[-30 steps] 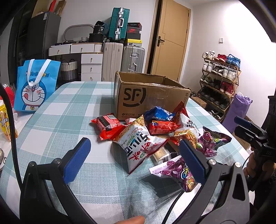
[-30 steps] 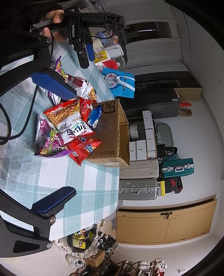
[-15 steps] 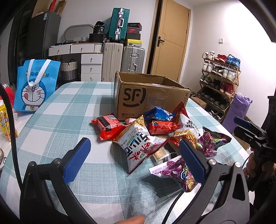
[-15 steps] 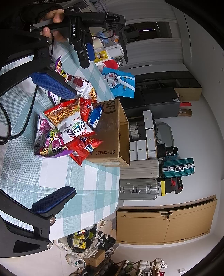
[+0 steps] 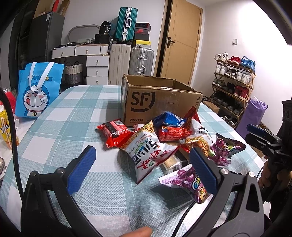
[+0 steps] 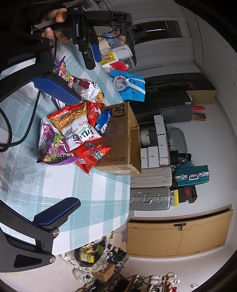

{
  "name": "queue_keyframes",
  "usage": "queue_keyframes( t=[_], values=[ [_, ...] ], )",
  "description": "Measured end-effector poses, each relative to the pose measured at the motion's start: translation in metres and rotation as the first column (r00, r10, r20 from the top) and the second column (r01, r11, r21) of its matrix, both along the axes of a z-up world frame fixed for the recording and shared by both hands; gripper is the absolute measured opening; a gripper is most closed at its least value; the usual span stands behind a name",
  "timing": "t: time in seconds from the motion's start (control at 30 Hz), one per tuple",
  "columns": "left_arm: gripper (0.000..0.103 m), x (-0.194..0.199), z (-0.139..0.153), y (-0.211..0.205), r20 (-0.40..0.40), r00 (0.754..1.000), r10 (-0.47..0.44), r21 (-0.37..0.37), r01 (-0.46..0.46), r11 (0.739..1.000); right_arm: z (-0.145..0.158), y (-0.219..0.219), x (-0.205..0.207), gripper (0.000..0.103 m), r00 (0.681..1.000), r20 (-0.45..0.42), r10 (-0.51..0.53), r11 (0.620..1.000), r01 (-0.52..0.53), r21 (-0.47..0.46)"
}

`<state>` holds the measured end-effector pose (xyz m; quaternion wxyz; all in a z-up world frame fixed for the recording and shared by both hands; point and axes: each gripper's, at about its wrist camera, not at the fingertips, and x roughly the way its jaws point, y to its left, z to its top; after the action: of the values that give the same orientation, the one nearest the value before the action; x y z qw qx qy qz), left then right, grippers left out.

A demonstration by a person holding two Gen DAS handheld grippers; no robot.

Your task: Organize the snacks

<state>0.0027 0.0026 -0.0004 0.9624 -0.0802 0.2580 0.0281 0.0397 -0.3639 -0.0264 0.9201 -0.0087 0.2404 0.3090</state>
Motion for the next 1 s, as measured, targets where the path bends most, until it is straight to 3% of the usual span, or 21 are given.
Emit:
queue_keyframes(
  t=[0.27,0.57,0.87,1.0],
  values=[
    [0.102,0.002,-0.001,-0.005,-0.02,1.0,-0.015,0.006,0.015,1.0,-0.004,-0.004,0.012,0.103,0.997,-0.073,-0.023,1.0,0.022,-0.004],
    [0.102,-0.001,-0.001,-0.017,-0.064,0.994,-0.086,-0.015,0.085,0.996,-0.012,0.0,0.018,0.103,0.985,-0.166,-0.044,0.995,0.029,-0.093],
    [0.102,0.008,-0.011,-0.043,-0.158,0.967,-0.199,-0.055,0.193,0.98,-0.023,0.006,0.03,0.103,0.958,-0.287,-0.017,0.995,-0.011,-0.098],
    [0.102,0.015,-0.021,-0.05,-0.198,0.959,-0.204,-0.061,0.196,0.979,-0.028,0.016,0.037,0.103,0.944,-0.329,0.012,0.995,-0.044,-0.088]
  ],
)
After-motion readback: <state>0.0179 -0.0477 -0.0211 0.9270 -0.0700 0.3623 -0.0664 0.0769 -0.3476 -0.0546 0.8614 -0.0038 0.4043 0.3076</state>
